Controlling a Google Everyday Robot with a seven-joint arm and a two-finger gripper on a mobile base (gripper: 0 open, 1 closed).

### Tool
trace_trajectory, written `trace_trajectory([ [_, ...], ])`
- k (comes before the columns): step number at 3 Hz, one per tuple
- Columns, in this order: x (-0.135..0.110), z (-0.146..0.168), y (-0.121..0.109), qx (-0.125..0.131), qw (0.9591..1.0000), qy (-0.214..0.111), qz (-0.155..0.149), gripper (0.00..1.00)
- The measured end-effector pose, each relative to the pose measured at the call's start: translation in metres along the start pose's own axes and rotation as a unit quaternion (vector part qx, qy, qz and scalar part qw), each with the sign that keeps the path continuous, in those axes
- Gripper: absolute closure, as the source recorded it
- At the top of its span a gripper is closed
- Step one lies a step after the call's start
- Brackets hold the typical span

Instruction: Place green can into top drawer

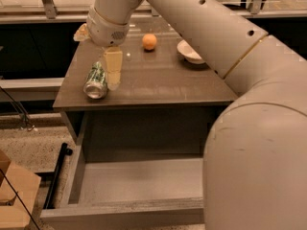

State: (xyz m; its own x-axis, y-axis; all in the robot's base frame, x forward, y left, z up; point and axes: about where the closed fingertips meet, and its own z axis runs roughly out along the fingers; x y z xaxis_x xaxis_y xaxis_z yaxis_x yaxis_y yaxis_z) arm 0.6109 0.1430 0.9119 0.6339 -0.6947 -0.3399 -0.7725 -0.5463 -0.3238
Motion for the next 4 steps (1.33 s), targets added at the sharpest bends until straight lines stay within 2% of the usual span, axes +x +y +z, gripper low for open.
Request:
trace_trajectory([
  [1,0.026,0.023,-0.014,-0.009,0.9997,0.015,0.017,0.00],
  [2,0.040,0.037,-0.021,-0.019,0.9988,0.040,0.020,0.00],
  [3,0.050,0.047,-0.022,-0.032,0.9974,0.061,0.019,0.00],
  [4,0.059,0.056,-0.014,-0.055,0.9961,0.068,0.014,0.00],
])
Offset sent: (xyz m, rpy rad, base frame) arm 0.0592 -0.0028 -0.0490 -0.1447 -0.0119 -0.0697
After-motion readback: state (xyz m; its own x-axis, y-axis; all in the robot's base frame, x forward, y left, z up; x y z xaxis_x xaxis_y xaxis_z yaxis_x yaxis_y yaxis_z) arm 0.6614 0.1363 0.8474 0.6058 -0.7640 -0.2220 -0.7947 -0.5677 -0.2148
